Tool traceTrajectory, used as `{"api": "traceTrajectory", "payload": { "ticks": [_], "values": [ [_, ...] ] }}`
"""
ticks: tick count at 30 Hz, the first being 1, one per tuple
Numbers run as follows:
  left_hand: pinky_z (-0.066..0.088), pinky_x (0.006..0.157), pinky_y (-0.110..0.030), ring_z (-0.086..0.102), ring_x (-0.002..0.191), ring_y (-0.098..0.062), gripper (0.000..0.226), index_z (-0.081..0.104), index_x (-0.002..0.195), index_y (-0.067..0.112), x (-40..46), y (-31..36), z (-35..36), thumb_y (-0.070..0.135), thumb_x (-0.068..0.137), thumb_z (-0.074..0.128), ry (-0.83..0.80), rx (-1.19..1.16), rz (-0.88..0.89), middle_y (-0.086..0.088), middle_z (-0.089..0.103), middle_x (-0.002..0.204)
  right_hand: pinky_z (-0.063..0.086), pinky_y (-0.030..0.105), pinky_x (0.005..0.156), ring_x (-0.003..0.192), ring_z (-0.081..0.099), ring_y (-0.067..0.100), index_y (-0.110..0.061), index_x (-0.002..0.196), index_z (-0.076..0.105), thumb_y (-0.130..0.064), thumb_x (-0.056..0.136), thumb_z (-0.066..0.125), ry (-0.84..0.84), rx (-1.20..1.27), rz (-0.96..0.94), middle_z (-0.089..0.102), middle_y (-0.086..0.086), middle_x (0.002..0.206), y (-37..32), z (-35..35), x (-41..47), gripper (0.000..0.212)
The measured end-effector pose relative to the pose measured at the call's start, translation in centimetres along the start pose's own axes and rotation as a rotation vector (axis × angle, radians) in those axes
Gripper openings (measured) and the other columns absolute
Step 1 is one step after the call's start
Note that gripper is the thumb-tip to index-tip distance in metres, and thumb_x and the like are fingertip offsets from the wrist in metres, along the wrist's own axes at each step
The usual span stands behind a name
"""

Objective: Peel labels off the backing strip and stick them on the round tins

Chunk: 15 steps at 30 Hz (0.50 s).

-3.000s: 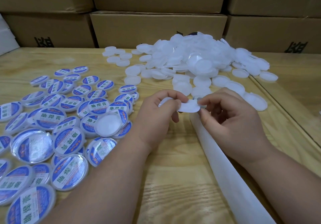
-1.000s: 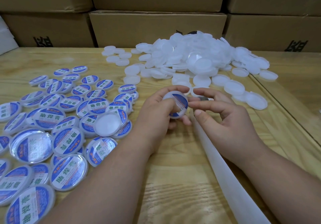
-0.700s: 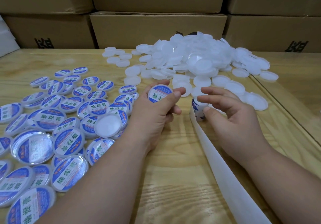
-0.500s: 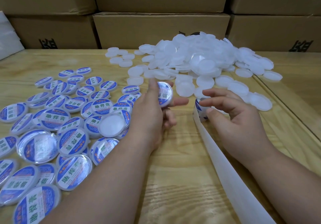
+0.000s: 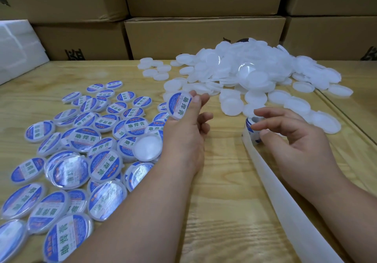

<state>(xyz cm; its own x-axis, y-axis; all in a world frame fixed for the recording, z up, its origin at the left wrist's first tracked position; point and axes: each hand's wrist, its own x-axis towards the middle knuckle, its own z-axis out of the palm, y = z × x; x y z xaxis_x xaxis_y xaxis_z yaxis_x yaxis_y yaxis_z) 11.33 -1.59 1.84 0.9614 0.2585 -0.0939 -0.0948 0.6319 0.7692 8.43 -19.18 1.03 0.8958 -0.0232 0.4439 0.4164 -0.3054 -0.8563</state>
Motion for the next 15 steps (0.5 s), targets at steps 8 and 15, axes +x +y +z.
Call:
{"api": "traceTrajectory", "payload": {
  "ticks": [8, 15],
  "values": [
    [0.043, 0.050, -0.016, 0.072, 0.069, -0.005, 0.015, 0.064, 0.107, 0.022, -0.1, 1.4, -0.6, 0.025, 0.094, 0.071, 0.072, -0.255, -0.049, 0.010, 0.078, 0.101, 0.043, 0.007, 0.092, 0.117, 0.059, -0.002, -0.027, 0.079, 0.075, 0.003, 0.087, 0.064, 0.013, -0.036, -0.033, 0.068, -0.013, 0.119, 0.2, 0.0, 0.0, 0.033],
    [0.043, 0.047, -0.019, 0.072, 0.064, -0.012, 0.033, 0.057, 0.100, 0.021, 0.3, 1.8, -1.0, 0.054, 0.097, 0.058, 0.115, -0.344, -0.067, 0.005, 0.079, 0.088, 0.042, 0.006, 0.091, 0.116, 0.059, -0.003, -0.029, 0.078, 0.075, 0.002, 0.086, 0.065, 0.019, -0.064, -0.050, 0.069, -0.017, 0.117, 0.3, 0.1, 0.1, 0.034]
  ]
}}
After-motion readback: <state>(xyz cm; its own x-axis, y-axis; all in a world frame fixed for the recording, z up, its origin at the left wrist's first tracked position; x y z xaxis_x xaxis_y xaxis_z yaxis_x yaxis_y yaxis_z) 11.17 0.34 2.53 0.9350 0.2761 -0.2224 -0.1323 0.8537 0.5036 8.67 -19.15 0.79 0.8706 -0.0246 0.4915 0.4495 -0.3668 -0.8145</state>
